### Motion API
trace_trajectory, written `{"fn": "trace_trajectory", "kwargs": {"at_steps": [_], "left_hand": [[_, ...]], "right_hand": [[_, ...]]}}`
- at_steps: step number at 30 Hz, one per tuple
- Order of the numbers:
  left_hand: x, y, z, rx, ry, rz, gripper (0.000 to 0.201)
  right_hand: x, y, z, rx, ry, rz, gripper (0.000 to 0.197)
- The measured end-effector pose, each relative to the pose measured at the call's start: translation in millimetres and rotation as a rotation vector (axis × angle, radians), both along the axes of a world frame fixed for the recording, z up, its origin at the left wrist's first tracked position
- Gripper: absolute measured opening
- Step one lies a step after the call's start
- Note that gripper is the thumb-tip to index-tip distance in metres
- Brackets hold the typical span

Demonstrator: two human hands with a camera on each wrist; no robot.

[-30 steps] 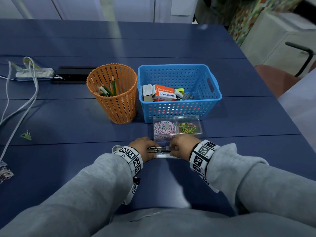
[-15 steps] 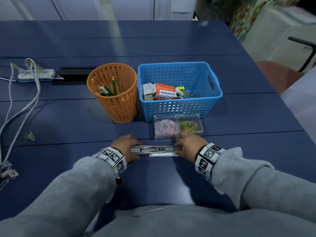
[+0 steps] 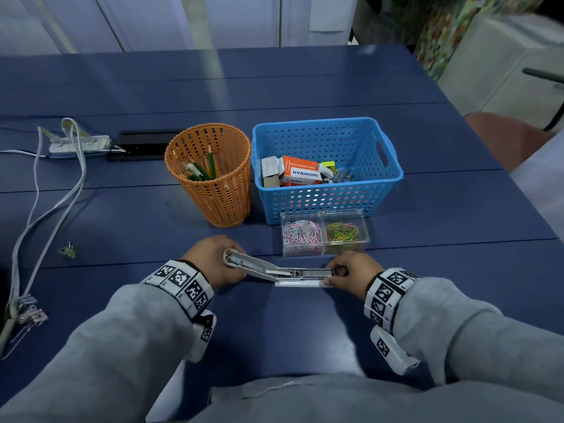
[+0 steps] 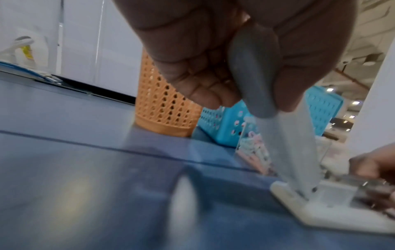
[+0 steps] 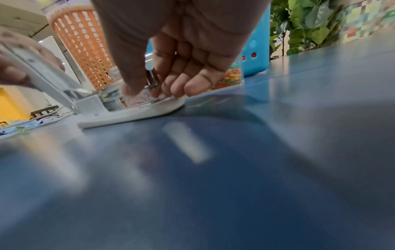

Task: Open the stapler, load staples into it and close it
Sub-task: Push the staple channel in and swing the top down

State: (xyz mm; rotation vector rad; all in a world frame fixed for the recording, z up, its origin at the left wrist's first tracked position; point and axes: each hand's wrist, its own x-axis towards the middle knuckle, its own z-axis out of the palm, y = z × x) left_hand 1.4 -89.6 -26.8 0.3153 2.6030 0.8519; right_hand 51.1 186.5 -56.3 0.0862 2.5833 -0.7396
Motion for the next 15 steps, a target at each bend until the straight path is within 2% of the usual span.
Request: {"fn": "trace_trajectory", "kwargs": {"at_steps": [5,9,15], "left_hand": [[-5.0,30.3,15.3,0.106,0.020,-0.087,0.026],[-3.2,47.9,9.5,0.233,-0.094,-0.086,0.025],[2.1,79.2,-2.4,0.143,-0.115,-0.240,0.030]], "right_hand": [[-0.1,1.5,-5.5,0.000,-0.019,-0.031,0.037],[0.5,6.3,-8.7,-0.011,-0.016,-0.066,0.037],[0.3,7.7,-11.0,0.015,-0.020,-0.042,0.038]]}}
